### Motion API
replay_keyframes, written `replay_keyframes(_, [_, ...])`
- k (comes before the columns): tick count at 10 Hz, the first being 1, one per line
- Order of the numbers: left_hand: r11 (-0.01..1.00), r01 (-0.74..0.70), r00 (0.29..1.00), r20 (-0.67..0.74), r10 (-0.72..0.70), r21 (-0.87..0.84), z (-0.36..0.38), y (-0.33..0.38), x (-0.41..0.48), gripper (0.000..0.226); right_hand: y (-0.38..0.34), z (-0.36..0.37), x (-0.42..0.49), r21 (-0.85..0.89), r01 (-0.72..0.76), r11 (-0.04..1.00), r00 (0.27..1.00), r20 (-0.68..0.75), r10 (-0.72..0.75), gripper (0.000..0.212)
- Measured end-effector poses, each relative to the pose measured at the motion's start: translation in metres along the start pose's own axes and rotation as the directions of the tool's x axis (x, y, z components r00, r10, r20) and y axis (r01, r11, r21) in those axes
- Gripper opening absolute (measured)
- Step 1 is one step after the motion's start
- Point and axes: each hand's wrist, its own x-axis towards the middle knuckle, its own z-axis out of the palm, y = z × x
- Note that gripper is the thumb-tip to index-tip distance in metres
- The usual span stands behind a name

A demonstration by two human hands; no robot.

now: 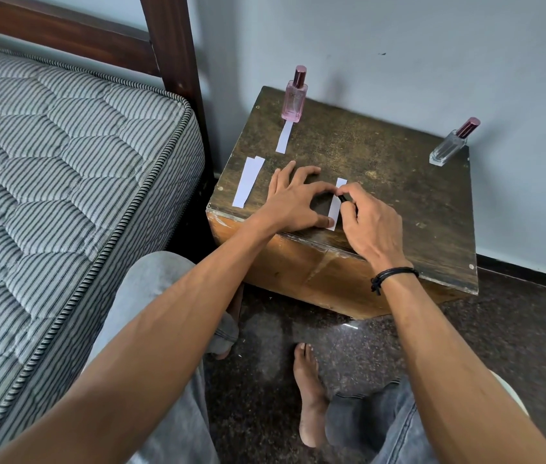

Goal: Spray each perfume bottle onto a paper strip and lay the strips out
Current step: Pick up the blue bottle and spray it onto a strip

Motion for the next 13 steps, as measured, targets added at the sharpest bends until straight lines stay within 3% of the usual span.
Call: replay_keyframes(13, [1.000, 0.002, 1.000, -0.012, -0.002, -0.001, 0.0010, -0.0003, 0.0026, 0.064, 0.0018, 0.0038, 0.0006, -0.064, 0.058, 0.996, 0.998, 0.003, -0.058, 0.021])
